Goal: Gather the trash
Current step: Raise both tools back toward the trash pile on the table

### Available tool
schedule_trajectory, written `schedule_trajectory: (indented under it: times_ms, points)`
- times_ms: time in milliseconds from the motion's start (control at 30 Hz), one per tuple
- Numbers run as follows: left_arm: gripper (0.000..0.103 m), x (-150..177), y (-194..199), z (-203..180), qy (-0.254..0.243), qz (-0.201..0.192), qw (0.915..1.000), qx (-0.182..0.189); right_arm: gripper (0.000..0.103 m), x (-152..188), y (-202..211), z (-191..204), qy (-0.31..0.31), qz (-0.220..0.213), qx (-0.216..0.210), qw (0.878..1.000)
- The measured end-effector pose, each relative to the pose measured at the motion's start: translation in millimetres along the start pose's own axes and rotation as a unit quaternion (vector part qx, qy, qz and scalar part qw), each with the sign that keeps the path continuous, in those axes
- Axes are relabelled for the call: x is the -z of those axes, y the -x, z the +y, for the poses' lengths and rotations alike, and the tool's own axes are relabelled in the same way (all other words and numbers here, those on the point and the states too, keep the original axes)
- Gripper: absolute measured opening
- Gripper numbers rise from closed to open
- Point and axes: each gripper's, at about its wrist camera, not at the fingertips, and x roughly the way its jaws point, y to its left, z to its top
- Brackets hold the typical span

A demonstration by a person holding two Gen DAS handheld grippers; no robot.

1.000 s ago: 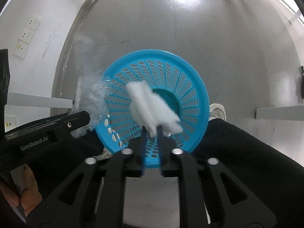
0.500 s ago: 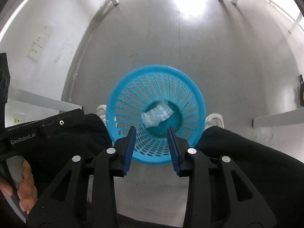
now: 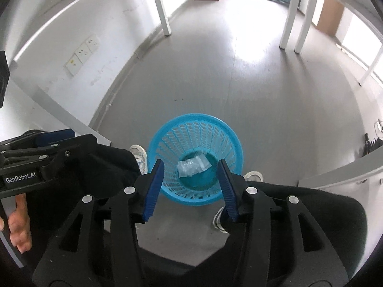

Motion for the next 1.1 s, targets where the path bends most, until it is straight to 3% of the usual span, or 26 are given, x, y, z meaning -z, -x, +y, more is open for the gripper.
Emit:
schedule_trajectory:
  times_ms: [267,567,933,1100]
  points:
    - [0.068,9,58,-21,-0.034,-0.06,0.9975,0.012,0.052,8,65,10,0.011,-0.057,-0.009,0.998]
    - [0.072,16,129,-28,-0.057,-0.151,0.9868,0.008,0.058,22,140,5,0.015,-0.143,0.0,0.99]
    - [0.093,17,189,-47,-0.091,-0.246,0.9651,-0.009,0.073,8,233,-7,0.012,-0.24,-0.025,0.97]
    - [0.097,11,201,-52,-0.093,-0.262,0.9602,-0.021,0.083,-4,250,-4,0.009,-0.269,-0.032,0.963]
